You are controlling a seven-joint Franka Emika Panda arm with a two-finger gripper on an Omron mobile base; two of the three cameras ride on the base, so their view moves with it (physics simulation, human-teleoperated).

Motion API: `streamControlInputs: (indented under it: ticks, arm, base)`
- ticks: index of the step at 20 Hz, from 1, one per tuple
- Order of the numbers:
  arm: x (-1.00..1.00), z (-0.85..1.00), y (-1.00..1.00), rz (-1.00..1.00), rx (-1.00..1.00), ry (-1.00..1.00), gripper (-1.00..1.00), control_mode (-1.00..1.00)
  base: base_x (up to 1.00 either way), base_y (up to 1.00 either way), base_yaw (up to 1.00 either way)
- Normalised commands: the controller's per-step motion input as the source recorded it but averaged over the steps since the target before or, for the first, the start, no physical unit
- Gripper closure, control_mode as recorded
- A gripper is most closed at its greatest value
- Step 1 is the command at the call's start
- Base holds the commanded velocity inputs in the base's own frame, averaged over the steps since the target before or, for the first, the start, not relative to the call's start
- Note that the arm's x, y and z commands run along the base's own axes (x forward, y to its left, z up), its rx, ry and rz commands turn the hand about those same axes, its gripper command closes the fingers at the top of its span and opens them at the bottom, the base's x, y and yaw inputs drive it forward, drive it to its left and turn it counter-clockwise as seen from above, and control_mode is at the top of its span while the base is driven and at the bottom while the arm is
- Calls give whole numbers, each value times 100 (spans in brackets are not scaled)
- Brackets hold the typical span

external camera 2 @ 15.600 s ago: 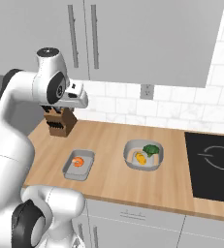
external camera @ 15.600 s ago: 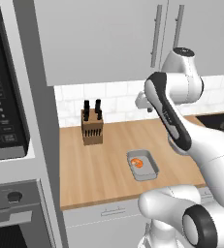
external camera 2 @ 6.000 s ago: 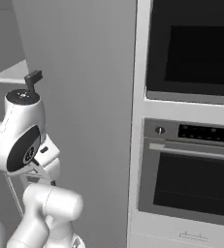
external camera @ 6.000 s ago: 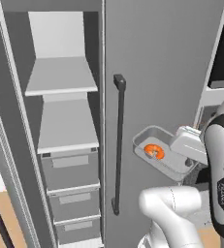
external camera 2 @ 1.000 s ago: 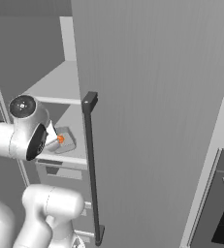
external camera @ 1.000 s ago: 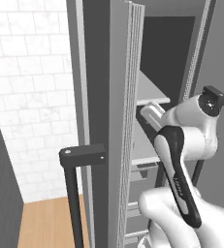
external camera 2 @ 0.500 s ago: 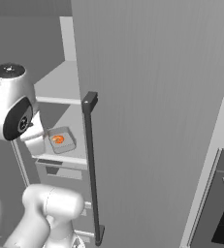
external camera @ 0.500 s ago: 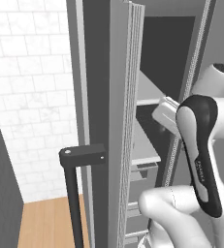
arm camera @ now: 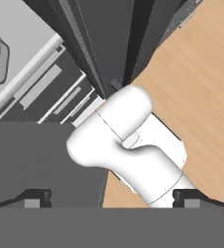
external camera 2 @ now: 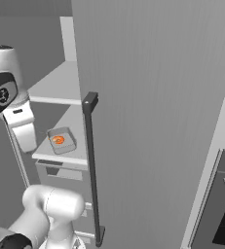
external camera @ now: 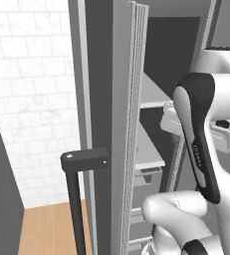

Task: Take the meat container that has the shrimp and place it on the second highest rack of the freezer. Then take the vegetable container that has the corn and broccoli and place it on the highest rack of the freezer.

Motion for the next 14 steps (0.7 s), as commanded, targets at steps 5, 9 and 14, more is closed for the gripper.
streamControlInputs:
  ticks: [5,9,14]
  arm:
    - [-23,-7,-3,0,-6,0,-100,100]
    - [0,0,0,0,0,0,-100,100]
    - [0,0,0,0,0,0,-100,100]
  base:
    - [-59,-13,0]
    - [-93,-68,-2]
    - [-6,-100,16]
